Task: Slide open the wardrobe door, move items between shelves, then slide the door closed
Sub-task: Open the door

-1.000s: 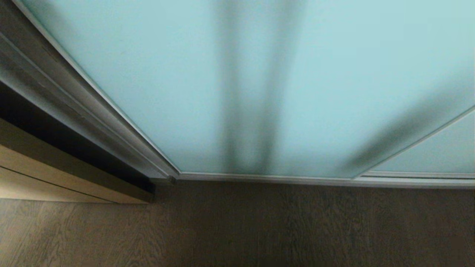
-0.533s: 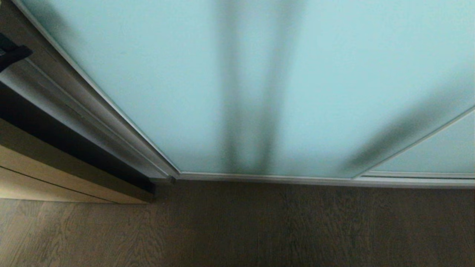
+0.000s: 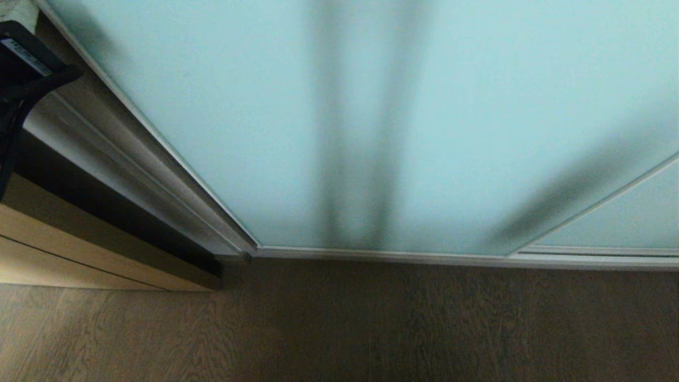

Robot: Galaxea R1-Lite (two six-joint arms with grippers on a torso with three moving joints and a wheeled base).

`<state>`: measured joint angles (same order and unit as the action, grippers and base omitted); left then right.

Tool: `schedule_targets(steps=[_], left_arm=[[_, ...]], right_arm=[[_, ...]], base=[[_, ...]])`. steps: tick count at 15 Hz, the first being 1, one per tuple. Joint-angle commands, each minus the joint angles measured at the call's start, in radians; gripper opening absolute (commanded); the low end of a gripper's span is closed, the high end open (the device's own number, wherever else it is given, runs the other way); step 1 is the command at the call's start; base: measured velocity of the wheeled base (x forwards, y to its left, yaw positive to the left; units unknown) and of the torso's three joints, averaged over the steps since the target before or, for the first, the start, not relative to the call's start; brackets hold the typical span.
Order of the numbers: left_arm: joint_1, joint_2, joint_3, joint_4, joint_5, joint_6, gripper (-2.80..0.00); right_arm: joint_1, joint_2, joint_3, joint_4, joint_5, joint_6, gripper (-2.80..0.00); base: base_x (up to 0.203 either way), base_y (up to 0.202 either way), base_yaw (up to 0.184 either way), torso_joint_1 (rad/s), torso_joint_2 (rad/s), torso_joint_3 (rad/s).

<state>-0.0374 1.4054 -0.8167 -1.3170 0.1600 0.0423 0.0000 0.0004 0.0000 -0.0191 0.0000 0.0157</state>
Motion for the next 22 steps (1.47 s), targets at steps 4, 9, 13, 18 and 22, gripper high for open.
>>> schedule_targets(steps=[4, 9, 13, 18, 22], left_arm=[[-0.036, 0.053, -0.058, -0.007, 0.001, 0.004, -2.80], [-0.186, 0.054, -0.058, -0.006, 0.017, 0.063, -2.80], [-0.227, 0.122, -0.127, -0.005, 0.024, 0.076, -2.80], [-0.314, 0.231, -0.240, -0.007, 0.067, 0.095, -2.80], [-0.425, 0.316, -0.312, -0.007, 0.108, 0.095, -2.80]], right_arm=[[0.000, 0.000, 0.000, -0.001, 0.000, 0.000, -2.80], [0.000, 0.000, 0.000, -0.001, 0.000, 0.000, -2.80], [0.000, 0.001, 0.000, -0.001, 0.000, 0.000, -2.80], [0.000, 0.001, 0.000, -0.001, 0.000, 0.000, -2.80], [0.000, 0.000, 0.000, -0.001, 0.000, 0.000, -2.80]], base=[[0.000, 0.000, 0.000, 0.000, 0.00, 0.000], [0.000, 0.000, 0.000, 0.000, 0.00, 0.000], [0.000, 0.000, 0.000, 0.000, 0.00, 0.000], [0.000, 0.000, 0.000, 0.000, 0.00, 0.000], [0.000, 0.000, 0.000, 0.000, 0.00, 0.000]])
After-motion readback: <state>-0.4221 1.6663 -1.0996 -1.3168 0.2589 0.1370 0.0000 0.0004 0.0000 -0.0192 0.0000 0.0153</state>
